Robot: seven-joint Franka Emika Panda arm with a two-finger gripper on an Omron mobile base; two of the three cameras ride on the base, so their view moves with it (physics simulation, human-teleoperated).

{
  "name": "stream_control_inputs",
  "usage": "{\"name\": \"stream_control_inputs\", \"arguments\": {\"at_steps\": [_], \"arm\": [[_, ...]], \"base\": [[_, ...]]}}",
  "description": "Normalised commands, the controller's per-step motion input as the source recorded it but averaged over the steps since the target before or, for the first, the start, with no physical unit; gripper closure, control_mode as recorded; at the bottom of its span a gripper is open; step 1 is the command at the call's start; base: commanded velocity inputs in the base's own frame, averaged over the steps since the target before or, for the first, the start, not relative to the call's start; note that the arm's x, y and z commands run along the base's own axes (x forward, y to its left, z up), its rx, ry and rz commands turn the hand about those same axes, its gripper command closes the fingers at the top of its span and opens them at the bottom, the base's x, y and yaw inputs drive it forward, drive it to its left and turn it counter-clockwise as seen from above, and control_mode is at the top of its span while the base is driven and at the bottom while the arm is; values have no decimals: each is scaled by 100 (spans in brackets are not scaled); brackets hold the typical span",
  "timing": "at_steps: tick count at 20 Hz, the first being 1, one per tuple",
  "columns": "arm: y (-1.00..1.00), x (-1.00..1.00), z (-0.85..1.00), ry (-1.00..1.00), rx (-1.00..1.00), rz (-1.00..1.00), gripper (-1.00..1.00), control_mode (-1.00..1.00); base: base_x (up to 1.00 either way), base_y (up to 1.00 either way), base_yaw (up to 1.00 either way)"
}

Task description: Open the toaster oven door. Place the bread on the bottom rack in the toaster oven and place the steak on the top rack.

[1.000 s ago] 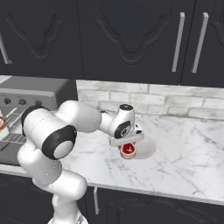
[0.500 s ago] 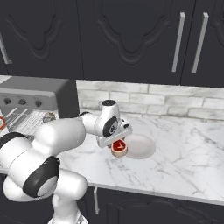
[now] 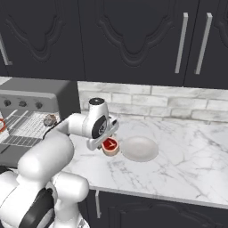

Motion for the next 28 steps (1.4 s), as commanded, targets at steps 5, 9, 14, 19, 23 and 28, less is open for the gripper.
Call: {"name": "stream_control_inputs", "arguments": {"at_steps": [5, 9, 14, 19, 23, 28], "arm": [[60, -1, 29, 0, 0, 24, 100, -100], [65, 0, 23, 0, -1, 19, 100, -100], [69, 0, 22, 1, -4, 13, 100, -100], [71, -3, 21, 2, -2, 2, 100, -100], [71, -10, 17, 0, -1, 5, 100, -100], [66, -1, 11, 0, 0, 3, 100, -100]], "base": [[0, 0, 0], [0, 0, 0], [0, 0, 0], [0, 0, 0], [0, 0, 0], [0, 0, 0]]}}
